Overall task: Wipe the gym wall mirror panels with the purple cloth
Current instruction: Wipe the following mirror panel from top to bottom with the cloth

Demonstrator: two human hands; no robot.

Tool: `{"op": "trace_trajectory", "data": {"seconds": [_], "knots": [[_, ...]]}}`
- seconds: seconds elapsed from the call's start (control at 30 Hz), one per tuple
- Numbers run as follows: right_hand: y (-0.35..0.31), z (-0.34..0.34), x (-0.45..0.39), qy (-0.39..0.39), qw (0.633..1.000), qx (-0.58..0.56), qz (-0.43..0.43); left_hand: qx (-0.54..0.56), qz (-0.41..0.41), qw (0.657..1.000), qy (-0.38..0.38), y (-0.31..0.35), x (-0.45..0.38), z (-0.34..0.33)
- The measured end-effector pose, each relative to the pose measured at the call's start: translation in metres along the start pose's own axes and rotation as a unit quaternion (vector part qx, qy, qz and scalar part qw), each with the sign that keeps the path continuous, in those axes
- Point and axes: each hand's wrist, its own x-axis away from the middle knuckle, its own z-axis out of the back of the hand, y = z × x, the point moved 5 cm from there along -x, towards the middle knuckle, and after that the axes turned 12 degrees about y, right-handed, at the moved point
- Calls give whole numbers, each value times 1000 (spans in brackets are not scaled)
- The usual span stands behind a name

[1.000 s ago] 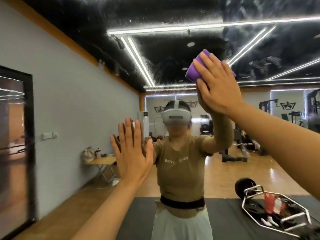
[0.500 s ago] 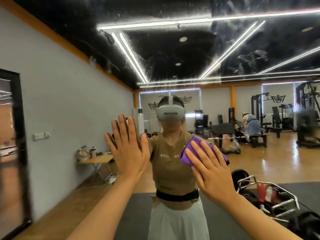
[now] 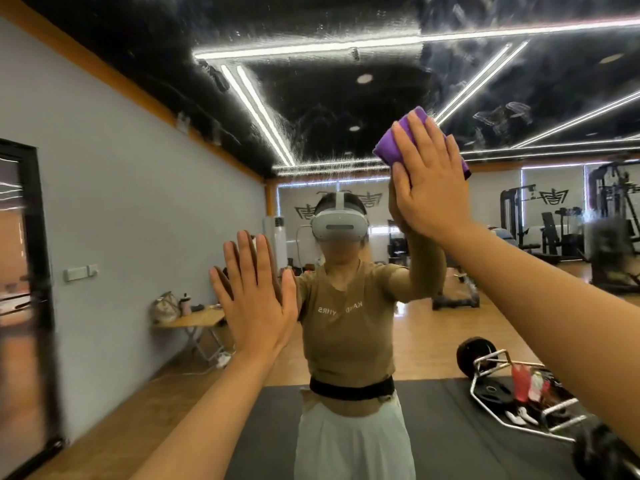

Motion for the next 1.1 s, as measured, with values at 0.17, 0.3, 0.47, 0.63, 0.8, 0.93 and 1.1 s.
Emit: {"op": "trace_trajectory", "data": {"seconds": [0.17,0.3,0.47,0.63,0.8,0.93,1.1], "knots": [[-15,3,69,-7,999,1,34,2,-10,1000,2,0,1,0],[-26,11,185,-54,994,14,96,5,-21,1000,-3,-3,2,-2],[-32,23,286,-121,981,21,148,3,-22,1000,-13,-2,2,-2],[-29,24,280,-138,977,22,164,2,-30,999,-13,-4,3,-2],[-26,18,222,-121,979,5,167,-4,-37,999,-9,-4,3,-3],[-18,5,116,-84,993,-3,85,-7,-40,999,3,-5,4,-3],[-15,1,65,-17,1000,-15,12,2,-47,999,20,-5,4,-3]]}}
